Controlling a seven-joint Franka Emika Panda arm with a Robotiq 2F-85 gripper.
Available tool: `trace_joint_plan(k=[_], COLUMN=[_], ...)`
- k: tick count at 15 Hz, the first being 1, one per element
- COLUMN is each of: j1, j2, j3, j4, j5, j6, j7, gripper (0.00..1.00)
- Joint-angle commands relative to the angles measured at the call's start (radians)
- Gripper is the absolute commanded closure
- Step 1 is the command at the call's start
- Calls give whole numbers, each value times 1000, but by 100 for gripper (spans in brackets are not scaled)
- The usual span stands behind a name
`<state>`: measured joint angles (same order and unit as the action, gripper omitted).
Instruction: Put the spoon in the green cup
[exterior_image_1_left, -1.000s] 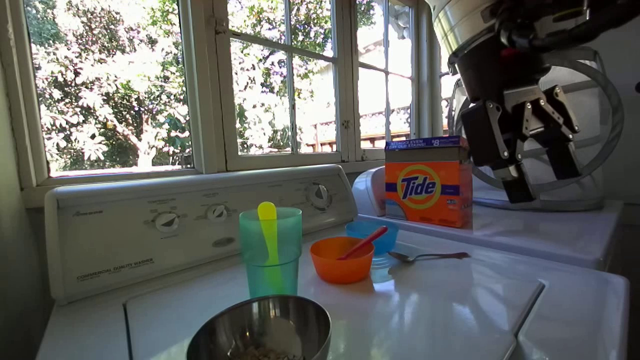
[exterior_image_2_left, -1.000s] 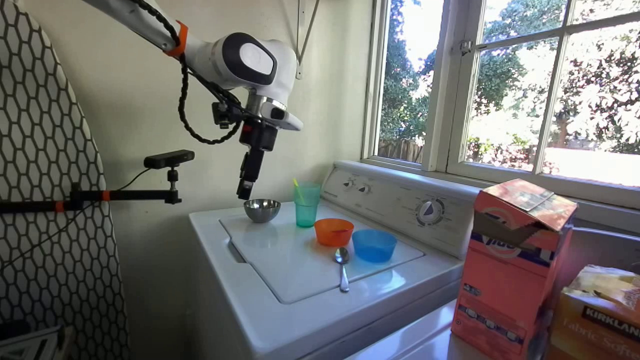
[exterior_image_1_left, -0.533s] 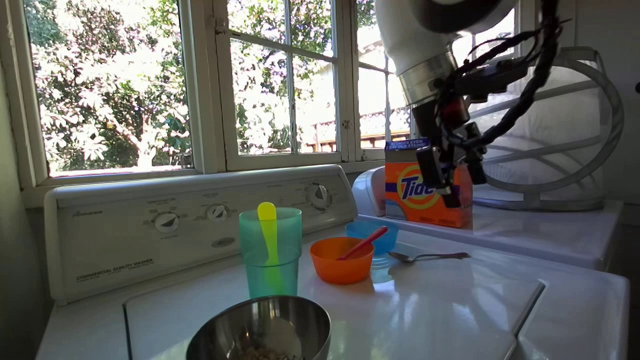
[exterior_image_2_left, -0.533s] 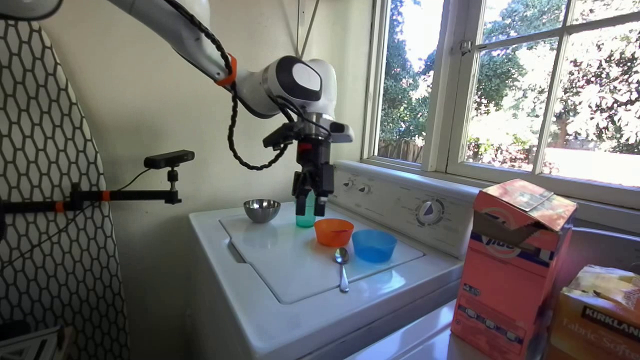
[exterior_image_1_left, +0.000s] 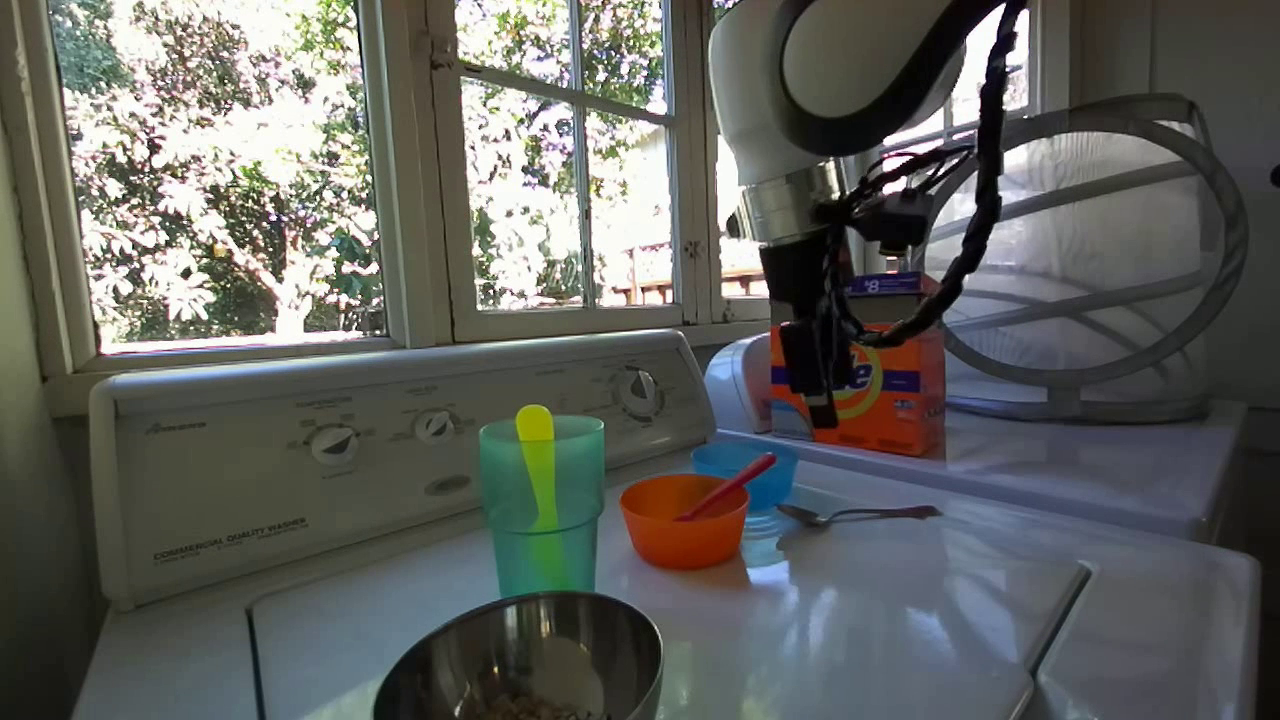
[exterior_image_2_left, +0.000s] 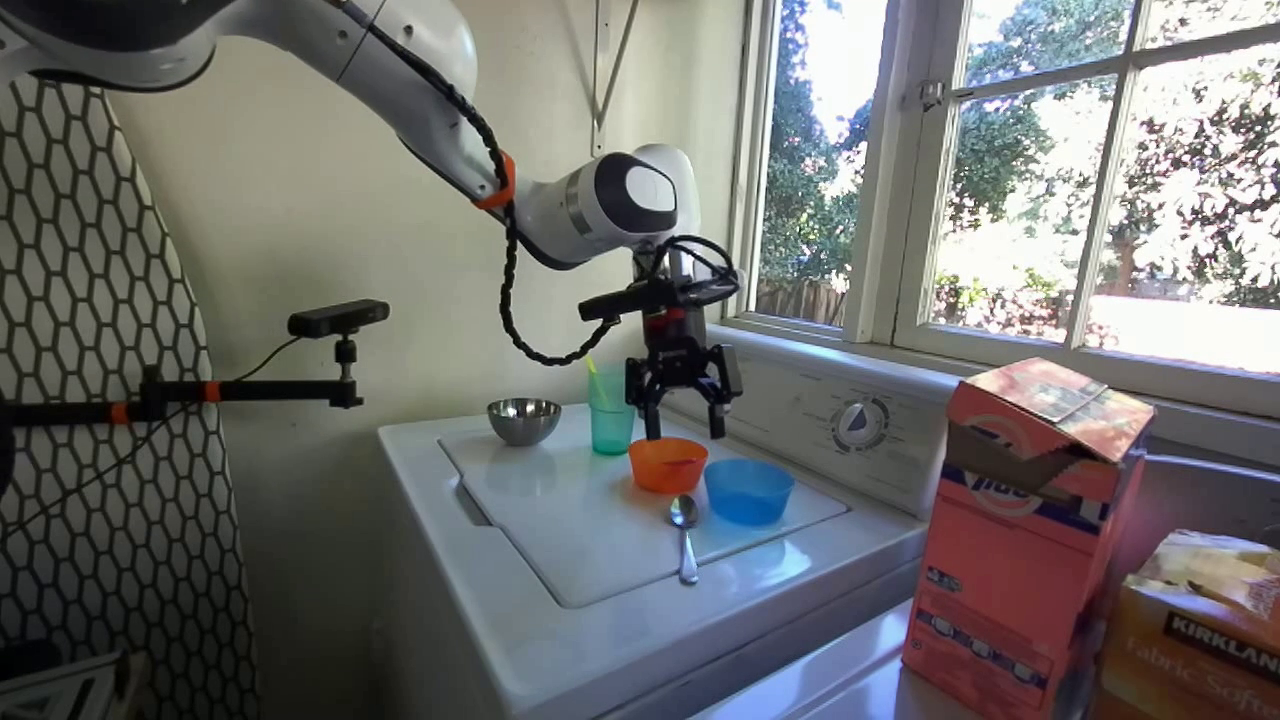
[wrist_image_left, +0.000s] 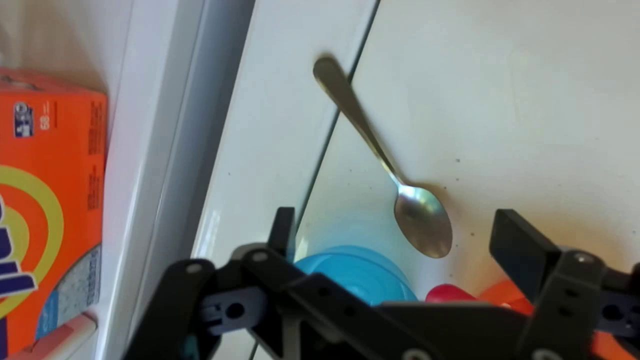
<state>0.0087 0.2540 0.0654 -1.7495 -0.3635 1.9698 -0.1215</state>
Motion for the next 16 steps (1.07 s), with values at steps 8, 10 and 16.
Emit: trace_joint_plan(k=[8,10,16], j1=[-17,-43,-98], j2=[-82,-80,-17], j3=[-20,-27,-33], j4=[-138,-166,-210], j5=[9,43,126], j6=[131,161,251], j7=[-282,-431,-809], gripper=[0,0,0])
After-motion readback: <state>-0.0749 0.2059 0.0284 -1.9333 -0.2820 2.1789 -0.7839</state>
